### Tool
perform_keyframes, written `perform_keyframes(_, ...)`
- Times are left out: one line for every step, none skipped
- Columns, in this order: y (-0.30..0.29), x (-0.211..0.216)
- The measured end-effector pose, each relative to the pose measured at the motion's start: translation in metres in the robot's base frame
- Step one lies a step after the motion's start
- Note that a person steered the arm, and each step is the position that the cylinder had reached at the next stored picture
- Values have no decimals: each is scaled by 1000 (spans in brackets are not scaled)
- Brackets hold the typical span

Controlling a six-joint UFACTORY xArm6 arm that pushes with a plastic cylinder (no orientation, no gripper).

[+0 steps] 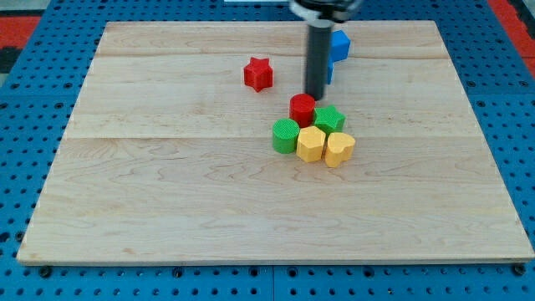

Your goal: Push the green star to the top right side of the green circle

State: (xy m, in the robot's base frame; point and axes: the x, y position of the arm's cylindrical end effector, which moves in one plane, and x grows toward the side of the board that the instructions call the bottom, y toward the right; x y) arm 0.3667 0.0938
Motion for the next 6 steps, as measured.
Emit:
perform_keyframes(65, 27)
perform_keyframes(14, 60)
perform_keyframes(-68, 41)
perform_keyframes(-94, 49)
perform_keyframes(-27, 95)
perform_keyframes(-85, 133)
